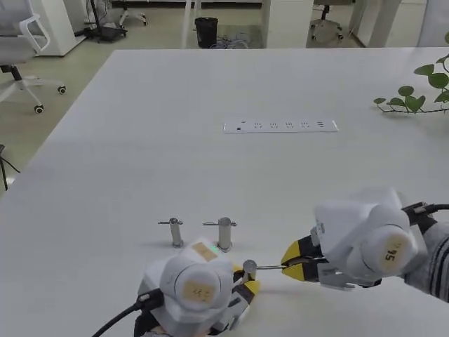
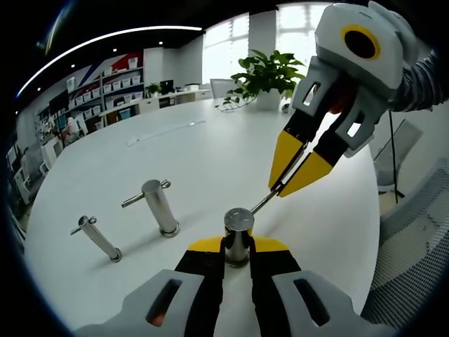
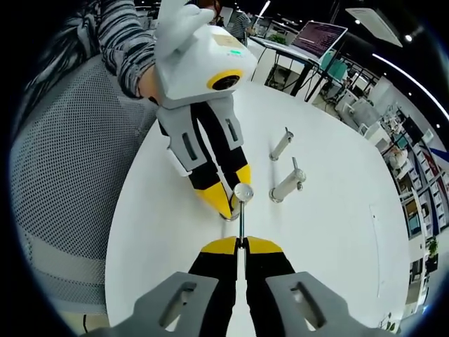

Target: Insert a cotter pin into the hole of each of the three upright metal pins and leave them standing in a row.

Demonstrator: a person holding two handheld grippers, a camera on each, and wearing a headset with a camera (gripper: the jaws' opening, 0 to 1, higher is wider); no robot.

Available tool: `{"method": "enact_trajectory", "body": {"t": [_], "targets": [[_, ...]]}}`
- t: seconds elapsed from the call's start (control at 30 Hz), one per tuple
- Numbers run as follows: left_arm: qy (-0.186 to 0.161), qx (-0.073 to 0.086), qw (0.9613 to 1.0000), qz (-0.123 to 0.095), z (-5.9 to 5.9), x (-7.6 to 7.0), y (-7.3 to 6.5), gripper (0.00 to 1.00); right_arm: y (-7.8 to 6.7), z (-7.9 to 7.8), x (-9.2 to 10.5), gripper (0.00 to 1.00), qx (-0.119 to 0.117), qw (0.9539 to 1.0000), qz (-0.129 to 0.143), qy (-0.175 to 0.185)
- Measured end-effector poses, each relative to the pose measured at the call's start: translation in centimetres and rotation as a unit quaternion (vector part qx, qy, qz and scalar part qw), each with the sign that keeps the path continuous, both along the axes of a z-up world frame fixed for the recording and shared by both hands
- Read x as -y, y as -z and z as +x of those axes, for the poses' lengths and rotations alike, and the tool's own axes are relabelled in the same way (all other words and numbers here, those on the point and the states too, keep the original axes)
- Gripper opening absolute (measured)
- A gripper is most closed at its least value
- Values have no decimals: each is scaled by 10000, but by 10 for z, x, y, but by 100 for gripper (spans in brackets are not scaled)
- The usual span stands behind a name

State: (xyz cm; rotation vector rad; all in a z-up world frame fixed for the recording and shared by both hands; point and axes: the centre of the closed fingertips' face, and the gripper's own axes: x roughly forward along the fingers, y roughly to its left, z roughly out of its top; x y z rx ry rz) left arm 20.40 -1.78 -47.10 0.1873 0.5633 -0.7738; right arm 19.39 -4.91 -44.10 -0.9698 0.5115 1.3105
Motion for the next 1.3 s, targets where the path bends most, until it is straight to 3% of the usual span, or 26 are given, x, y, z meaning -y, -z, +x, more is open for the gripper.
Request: {"method": "enact_trajectory", "body": {"t": [0.2,0.4,0.6,0.83,1.3], "targets": [[-42,-17,10000,-56,0,1,0,10,1,1,-4,0,-66,9999,73,45],[-309,-74,9993,-222,1,0,3,10,1,2,-10,0,-135,9998,143,72],[-385,37,9992,-124,0,0,5,10,1,1,-13,0,-285,9991,236,196],[-547,-86,9982,-239,0,-1,9,10,2,1,-15,0,-338,9988,245,272],[-639,-114,9976,-246,1,-1,11,10,3,1,-26,0,-488,9974,368,384]]}}
